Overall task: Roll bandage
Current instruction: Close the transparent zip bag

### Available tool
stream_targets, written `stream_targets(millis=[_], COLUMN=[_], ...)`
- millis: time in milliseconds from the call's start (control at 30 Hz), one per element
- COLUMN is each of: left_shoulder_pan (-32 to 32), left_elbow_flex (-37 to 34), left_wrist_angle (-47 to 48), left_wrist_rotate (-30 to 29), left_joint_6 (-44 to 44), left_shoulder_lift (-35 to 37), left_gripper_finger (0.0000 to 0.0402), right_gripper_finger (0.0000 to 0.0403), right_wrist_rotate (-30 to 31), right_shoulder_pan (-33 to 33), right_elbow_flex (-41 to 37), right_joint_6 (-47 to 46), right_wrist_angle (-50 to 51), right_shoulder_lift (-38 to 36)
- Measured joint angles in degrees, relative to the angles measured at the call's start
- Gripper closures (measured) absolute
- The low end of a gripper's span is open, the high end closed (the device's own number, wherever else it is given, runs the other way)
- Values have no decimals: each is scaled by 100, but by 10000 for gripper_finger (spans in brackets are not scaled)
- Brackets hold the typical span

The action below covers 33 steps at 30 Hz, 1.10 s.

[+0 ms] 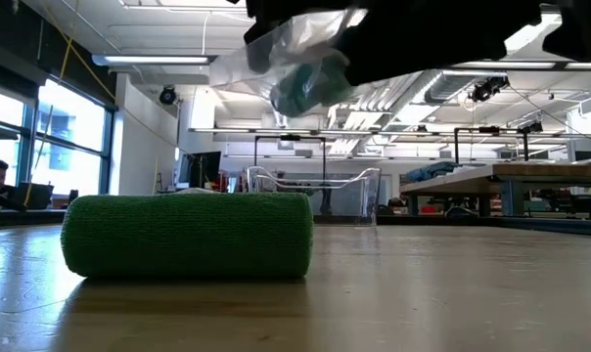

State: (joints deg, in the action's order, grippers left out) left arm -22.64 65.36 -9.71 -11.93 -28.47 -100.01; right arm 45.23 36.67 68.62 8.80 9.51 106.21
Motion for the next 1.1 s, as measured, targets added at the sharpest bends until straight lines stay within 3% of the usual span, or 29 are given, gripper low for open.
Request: stream_targets(millis=[133,367,500,700,800,1033,1100], left_shoulder_pan=[1,7,7,7,25,131,132], left_elbow_flex=[0,-2,-2,-2,-2,-4,-4], left_wrist_angle=[-89,-97,-99,-123,-120,81,75], left_wrist_rotate=[11,131,158,44,-78,42,145], left_joint_6=[2,0,1,66,116,342,492], left_shoulder_lift=[4,4,4,4,4,4,4], left_gripper_finger=[401,401,401,400,387,312,290], right_gripper_finger=[269,289,317,394,393,400,402], right_wrist_rotate=[33,725,326,-290,-414,-1743,-1868], right_shoulder_pan=[-79,-141,-144,-142,-142,-145,-157], right_elbow_flex=[-2,-2,-2,-2,-2,-2,-2], right_joint_6=[119,-446,-358,-419,-758,-1921,-2195], right_wrist_angle=[-204,58,88,176,184,509,778], right_shoulder_lift=[55,55,55,55,55,-174,-345])
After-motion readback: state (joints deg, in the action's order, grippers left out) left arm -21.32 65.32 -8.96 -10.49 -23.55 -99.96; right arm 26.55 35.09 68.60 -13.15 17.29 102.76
